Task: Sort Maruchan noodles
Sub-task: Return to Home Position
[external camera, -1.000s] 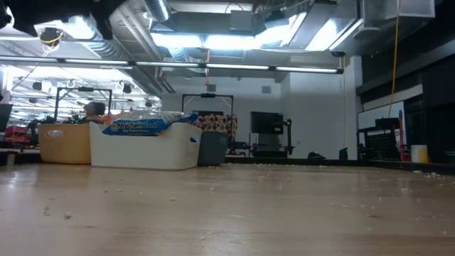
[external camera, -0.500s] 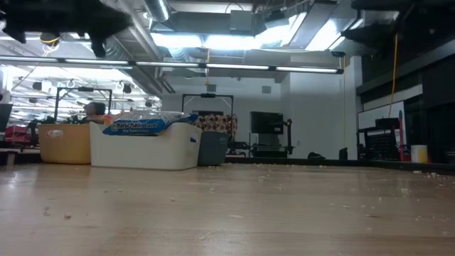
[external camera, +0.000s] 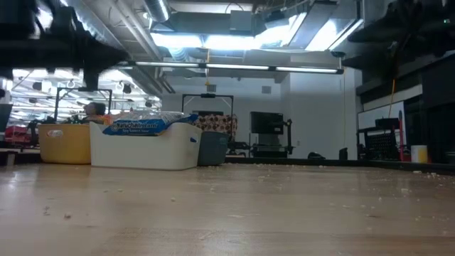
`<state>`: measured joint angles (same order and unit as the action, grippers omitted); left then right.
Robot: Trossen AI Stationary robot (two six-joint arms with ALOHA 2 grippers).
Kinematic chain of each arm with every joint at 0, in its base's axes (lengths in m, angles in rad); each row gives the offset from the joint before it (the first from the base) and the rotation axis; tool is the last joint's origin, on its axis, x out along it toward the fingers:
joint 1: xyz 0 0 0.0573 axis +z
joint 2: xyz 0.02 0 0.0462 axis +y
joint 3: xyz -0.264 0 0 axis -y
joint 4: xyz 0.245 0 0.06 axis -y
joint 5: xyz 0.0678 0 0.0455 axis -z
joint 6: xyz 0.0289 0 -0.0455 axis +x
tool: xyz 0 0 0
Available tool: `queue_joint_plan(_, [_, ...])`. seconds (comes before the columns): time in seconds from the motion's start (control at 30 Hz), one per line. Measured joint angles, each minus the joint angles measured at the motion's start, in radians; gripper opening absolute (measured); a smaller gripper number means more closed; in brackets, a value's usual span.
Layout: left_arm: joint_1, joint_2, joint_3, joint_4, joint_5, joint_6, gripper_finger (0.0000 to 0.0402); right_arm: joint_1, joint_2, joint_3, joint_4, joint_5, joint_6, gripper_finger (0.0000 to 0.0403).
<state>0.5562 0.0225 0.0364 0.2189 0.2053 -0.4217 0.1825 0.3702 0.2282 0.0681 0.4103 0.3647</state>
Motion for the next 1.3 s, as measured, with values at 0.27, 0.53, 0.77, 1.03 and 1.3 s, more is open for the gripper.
queue_joint_plan(0.27, [-0.270,0.023,-0.029,0.018,-0.137,0.062,0.0076,0.000,0.001,-0.133,0.117,0.000,0.031,0.0282])
queue_joint_plan(0.53, [-0.482,0.022,-0.029,0.016,-0.285,0.164,0.0076,0.000,0.001,-0.220,0.116,0.007,0.062,0.0282])
queue_joint_plan(0.77, [-0.506,0.022,-0.029,0.015,-0.344,0.169,0.0076,0.000,0.000,-0.220,0.116,0.012,-0.030,0.0282])
queue_joint_plan(1.03, [-0.505,0.022,-0.029,0.015,-0.342,0.169,0.0076,0.000,0.000,-0.220,0.106,-0.062,-0.030,0.0282])
queue_joint_plan(1.3, [-0.505,0.022,-0.029,0.014,-0.342,0.168,0.0076,0.000,0.000,-0.220,0.107,-0.097,-0.029,0.0282])
